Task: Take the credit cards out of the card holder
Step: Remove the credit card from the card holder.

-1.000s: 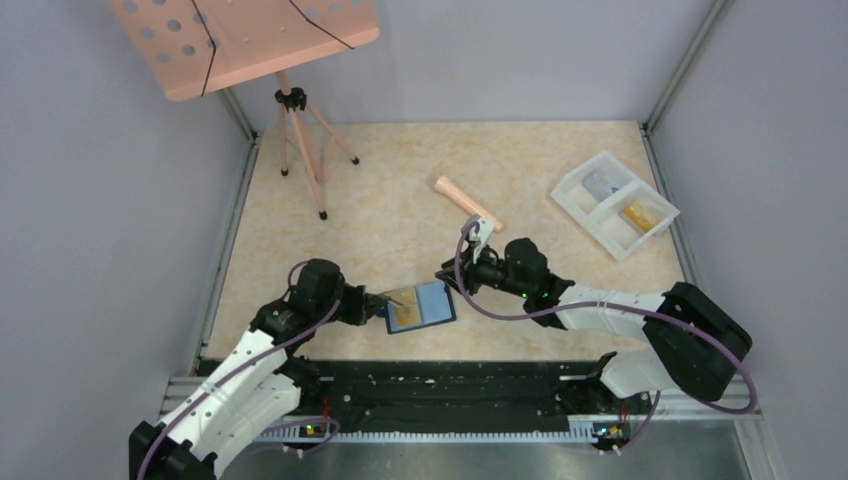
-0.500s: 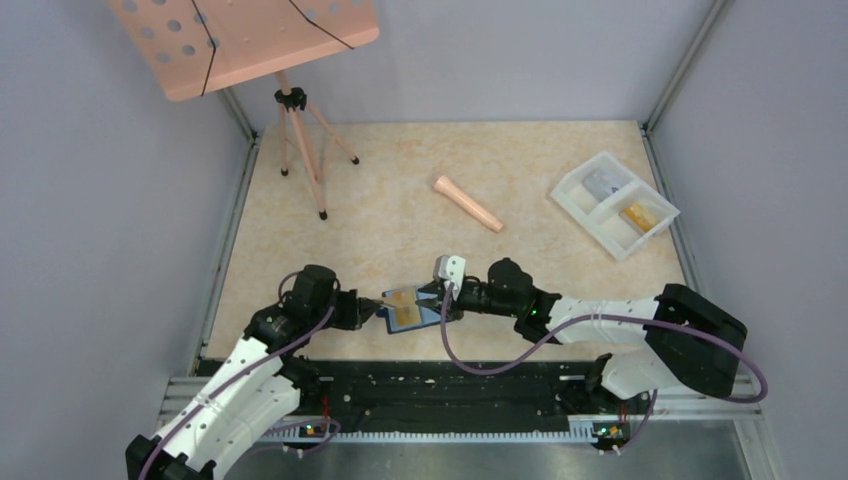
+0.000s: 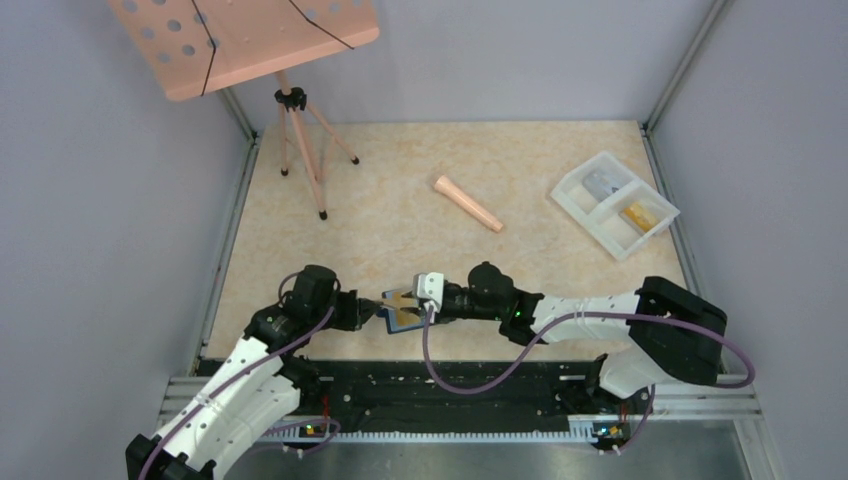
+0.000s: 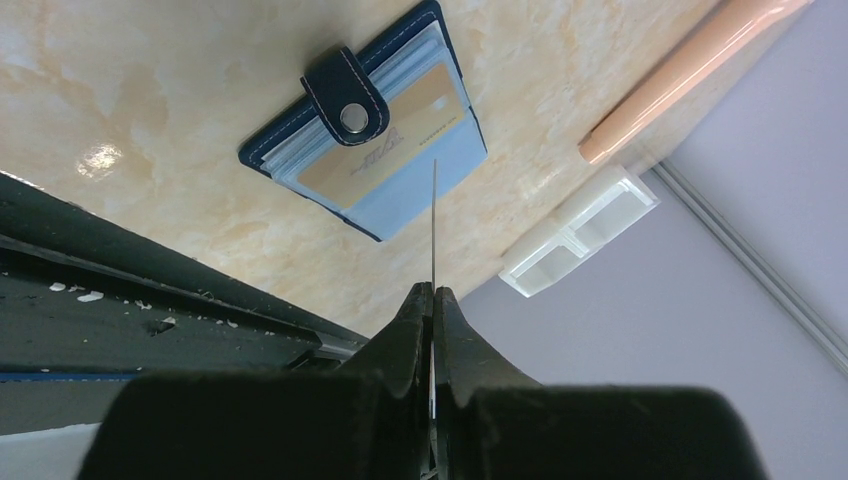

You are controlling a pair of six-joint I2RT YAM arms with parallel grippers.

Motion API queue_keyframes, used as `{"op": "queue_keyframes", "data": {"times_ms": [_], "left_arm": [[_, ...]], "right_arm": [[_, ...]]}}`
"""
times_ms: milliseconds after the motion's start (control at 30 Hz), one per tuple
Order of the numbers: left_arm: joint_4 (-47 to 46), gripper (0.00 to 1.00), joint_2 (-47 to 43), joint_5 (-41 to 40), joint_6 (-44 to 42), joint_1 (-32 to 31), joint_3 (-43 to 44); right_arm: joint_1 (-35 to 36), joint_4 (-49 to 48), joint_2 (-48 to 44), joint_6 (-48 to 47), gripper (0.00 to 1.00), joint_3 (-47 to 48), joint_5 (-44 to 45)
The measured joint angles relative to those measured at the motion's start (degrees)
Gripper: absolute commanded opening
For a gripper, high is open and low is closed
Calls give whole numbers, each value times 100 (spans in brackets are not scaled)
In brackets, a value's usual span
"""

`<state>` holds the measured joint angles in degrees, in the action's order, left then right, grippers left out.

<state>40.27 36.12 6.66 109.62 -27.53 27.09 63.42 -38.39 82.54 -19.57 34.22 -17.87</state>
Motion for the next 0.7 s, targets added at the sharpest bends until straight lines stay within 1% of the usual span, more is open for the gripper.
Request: {"op": "queue_keyframes", "data": {"times_ms": [167, 233, 300, 333, 400, 467, 500, 533, 567, 600, 633, 667, 700], "left_arm": [[-37, 0, -2, 59, 26, 0, -2], [-46, 0, -2, 94, 26, 0, -2], [-55, 0, -15, 105, 26, 0, -2], [-57, 0, -37, 105, 26, 0, -2], [-59, 0, -81, 105, 28, 0, -2], [-37, 0, -129, 92, 26, 0, -2], [-33, 5, -146, 79, 28, 0, -2], [-59, 24, -164, 59, 15, 2, -2], [-107, 38, -188, 20, -50, 2, -2], [-144, 59, -192, -13, -181, 2, -2], [-227, 78, -199, -55, -295, 2, -2], [-345, 86, -199, -96, -461, 0, -2], [-413, 90, -184, -153, -632, 0, 7]], "right_arm": [[177, 201, 212, -251, 32, 212, 127], [243, 269, 293, -341, 30, 282, 203], [319, 382, 372, -433, 24, 350, 345], [337, 426, 396, -470, 17, 372, 389], [372, 516, 439, -527, 0, 407, 525], [372, 531, 455, -570, 0, 428, 654], [374, 540, 455, -577, 0, 450, 717], [382, 533, 455, -573, 0, 459, 778], [391, 522, 455, -568, 0, 459, 833], [400, 503, 455, -544, 0, 461, 901], [407, 542, 455, -492, 0, 487, 988], [409, 588, 455, -415, 0, 511, 1093], [407, 671, 455, -297, 0, 555, 1239]]}}
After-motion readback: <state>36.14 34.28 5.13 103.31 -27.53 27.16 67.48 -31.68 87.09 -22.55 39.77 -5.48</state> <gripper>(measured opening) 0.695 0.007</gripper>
